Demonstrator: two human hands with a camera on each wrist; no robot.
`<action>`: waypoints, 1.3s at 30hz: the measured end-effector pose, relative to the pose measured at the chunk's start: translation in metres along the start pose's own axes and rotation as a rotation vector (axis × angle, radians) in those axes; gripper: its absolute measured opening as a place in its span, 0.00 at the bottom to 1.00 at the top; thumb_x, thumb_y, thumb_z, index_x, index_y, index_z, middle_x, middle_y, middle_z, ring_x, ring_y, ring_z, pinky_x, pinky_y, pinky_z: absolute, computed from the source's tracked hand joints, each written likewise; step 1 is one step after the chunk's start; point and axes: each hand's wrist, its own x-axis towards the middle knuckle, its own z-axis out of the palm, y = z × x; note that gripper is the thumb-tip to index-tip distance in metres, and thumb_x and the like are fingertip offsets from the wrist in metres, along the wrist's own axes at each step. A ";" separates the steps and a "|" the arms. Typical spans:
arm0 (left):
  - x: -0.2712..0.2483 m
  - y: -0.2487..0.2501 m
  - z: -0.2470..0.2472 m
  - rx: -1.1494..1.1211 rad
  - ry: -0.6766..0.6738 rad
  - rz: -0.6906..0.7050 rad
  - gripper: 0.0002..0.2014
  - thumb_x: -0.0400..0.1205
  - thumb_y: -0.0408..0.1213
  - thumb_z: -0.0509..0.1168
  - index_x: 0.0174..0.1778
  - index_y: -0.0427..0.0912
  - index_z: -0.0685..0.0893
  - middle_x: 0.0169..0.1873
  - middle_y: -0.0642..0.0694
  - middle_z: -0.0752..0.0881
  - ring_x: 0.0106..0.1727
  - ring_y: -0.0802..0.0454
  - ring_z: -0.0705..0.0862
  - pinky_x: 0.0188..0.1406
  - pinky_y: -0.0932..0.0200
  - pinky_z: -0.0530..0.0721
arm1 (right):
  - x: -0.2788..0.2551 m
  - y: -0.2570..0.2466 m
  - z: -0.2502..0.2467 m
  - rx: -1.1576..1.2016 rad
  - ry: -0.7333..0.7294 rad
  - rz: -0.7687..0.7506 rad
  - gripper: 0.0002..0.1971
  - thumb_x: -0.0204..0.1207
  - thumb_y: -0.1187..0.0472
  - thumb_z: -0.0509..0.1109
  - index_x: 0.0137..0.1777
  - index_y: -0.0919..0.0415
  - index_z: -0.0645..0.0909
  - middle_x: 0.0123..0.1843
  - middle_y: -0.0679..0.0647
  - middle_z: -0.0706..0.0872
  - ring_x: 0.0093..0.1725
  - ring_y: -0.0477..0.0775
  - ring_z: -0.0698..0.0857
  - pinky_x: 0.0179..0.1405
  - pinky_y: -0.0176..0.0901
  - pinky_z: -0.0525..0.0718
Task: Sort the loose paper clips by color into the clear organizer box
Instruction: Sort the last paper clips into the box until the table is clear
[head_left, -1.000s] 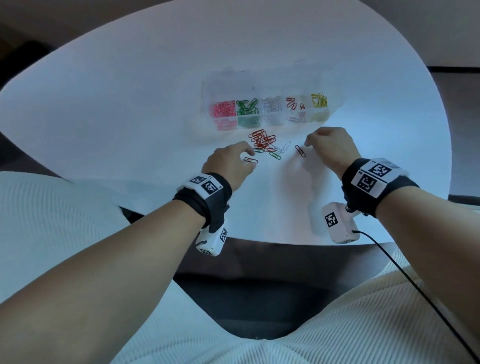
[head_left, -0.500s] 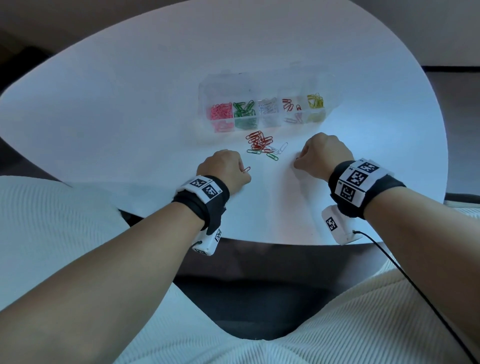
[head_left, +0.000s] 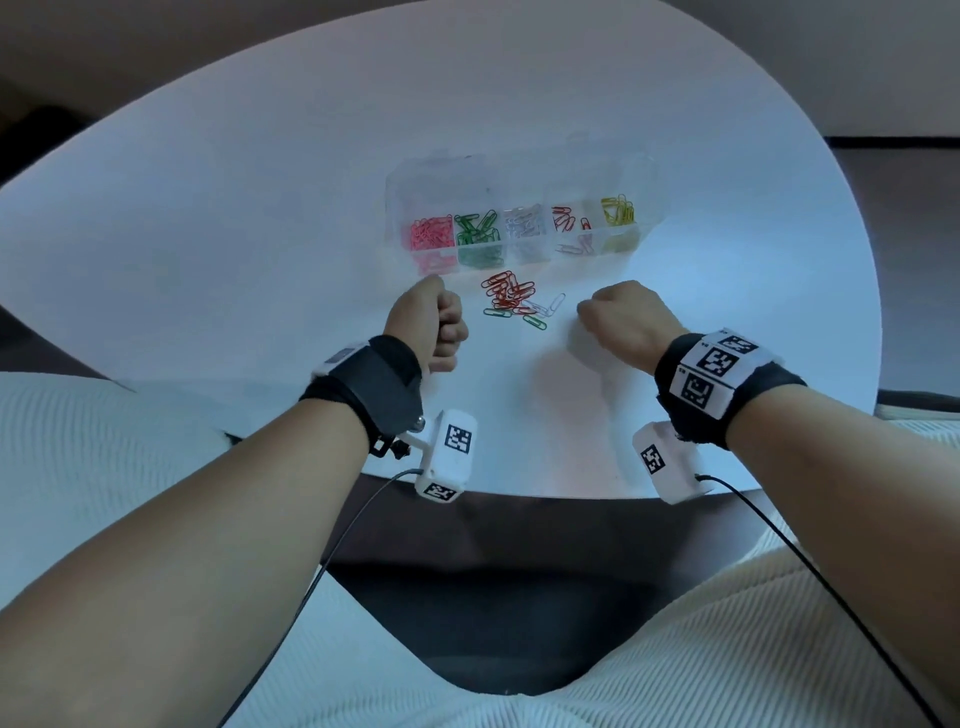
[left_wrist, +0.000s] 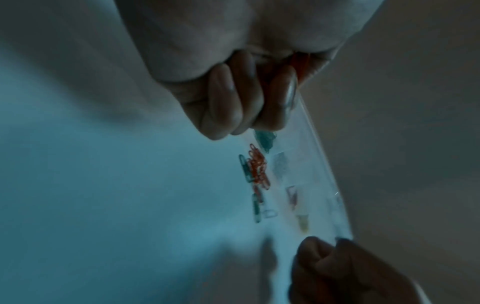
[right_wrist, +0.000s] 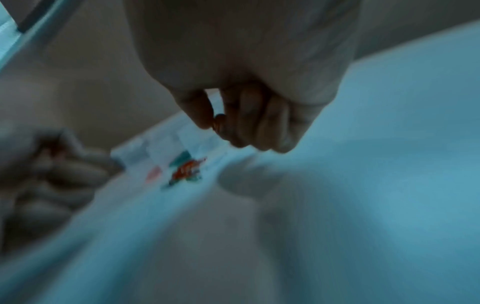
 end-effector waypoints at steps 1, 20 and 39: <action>0.000 0.002 -0.001 -0.087 -0.048 -0.001 0.16 0.77 0.38 0.48 0.21 0.48 0.57 0.17 0.49 0.60 0.18 0.55 0.49 0.20 0.68 0.48 | -0.001 -0.002 -0.002 0.203 -0.048 0.024 0.06 0.70 0.64 0.58 0.32 0.61 0.68 0.30 0.57 0.71 0.26 0.54 0.64 0.27 0.39 0.62; 0.016 0.024 -0.003 0.170 -0.052 0.212 0.14 0.82 0.28 0.53 0.41 0.41 0.84 0.23 0.51 0.71 0.22 0.54 0.63 0.22 0.66 0.62 | 0.032 -0.046 0.015 -0.184 0.143 -0.204 0.09 0.75 0.55 0.72 0.54 0.49 0.86 0.48 0.50 0.85 0.43 0.49 0.82 0.44 0.38 0.78; 0.043 0.026 0.008 1.240 0.172 0.575 0.10 0.79 0.48 0.68 0.56 0.56 0.87 0.58 0.48 0.87 0.56 0.44 0.85 0.50 0.57 0.79 | 0.022 -0.033 0.018 0.074 0.226 -0.132 0.06 0.76 0.58 0.68 0.44 0.55 0.86 0.37 0.46 0.82 0.35 0.46 0.79 0.32 0.36 0.73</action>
